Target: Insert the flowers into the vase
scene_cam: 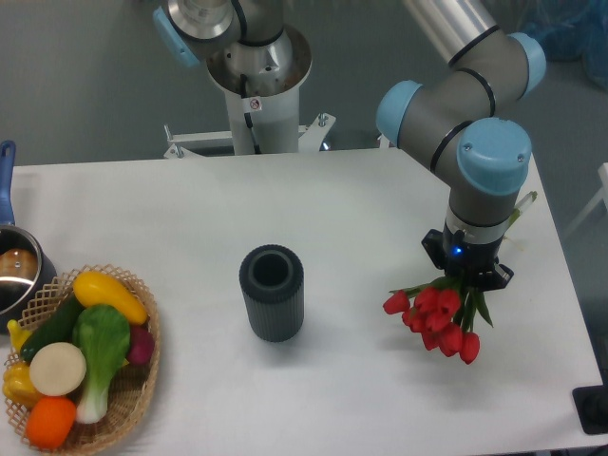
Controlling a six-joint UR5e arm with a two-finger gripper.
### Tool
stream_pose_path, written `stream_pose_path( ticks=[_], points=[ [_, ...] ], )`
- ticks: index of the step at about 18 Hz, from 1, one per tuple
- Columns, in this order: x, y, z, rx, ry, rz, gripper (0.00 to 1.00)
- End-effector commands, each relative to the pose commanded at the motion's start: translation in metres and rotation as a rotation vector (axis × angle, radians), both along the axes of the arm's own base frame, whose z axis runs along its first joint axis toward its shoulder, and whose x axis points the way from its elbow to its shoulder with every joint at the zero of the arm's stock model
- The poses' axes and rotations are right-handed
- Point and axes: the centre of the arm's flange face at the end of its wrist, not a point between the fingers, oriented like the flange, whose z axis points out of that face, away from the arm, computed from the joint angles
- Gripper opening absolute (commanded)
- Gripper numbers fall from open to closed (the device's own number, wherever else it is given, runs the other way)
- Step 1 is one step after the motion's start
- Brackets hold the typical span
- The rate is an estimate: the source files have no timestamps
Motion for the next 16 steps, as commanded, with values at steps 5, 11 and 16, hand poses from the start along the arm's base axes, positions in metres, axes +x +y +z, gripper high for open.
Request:
stream_pose_path(
  ticks=[5,11,16],
  points=[
    [-0.001,-0.001,0.007,0.005,0.009,0.002,0.00],
    [0.004,-0.004,0.023,0.042,0.006,0.004,0.00],
    [0.021,0.005,0.062,0.221,-0.022,-0.018,0.00]
  ],
)
